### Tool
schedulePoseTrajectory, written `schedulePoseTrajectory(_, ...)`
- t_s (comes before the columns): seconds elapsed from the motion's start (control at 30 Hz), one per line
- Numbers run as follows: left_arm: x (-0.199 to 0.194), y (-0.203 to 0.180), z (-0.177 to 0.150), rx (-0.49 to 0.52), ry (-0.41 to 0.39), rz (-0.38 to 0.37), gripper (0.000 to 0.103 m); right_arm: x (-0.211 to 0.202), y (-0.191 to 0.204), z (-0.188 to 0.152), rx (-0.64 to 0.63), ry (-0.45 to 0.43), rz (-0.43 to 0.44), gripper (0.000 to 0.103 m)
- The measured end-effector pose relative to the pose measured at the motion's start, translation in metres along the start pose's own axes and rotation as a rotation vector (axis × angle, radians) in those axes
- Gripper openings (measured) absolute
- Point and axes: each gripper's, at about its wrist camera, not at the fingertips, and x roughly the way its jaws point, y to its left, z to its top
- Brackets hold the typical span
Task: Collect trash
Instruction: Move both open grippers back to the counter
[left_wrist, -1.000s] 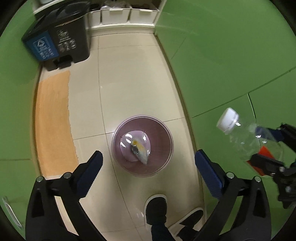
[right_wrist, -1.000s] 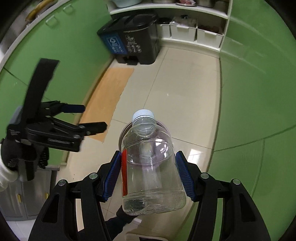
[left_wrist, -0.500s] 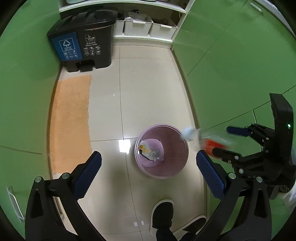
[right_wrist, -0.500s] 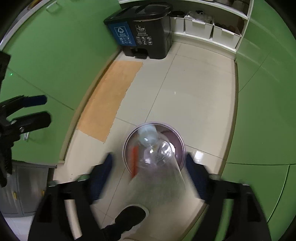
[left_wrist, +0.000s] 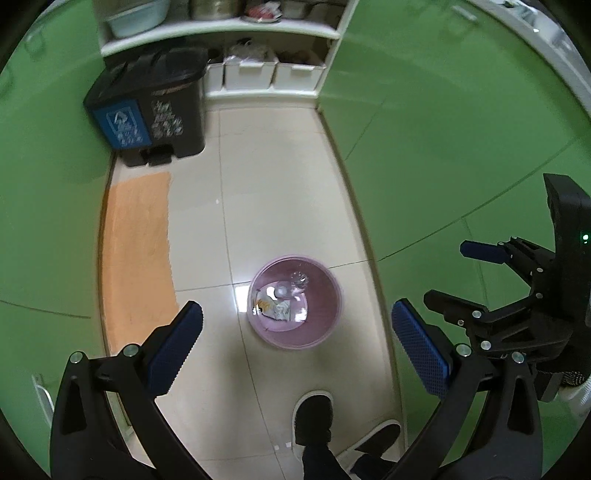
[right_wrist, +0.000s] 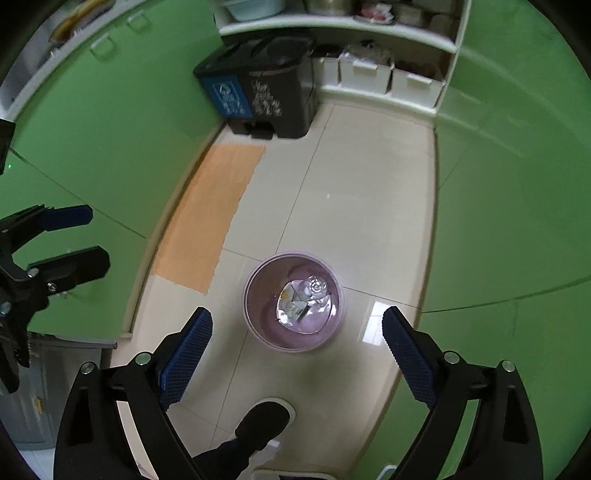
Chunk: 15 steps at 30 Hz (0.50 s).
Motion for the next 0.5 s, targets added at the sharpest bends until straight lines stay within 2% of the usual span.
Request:
schedulePoseTrajectory(0.17, -0.067, -0.044, 0.013, 0.043, -0.033, -0.025, 0.100, -0.086, -0.003, -0.004, 0.049, -0.053, -0.017, 0.096)
schedulePoseTrajectory(0.33, -0.139, -0.094, 0.023, 0.100, -0.064, -0.050, 0.100, -0.194, -0.009, -0.017, 0.136, -0.113, -0.028, 0.097)
schedulePoseTrajectory(0.5, -0.218, -0.152, 0.035, 0.168, -0.114, -0.082, 0.100, -0.309, -0.017, -0.034, 0.189, -0.207, -0.089, 0.097)
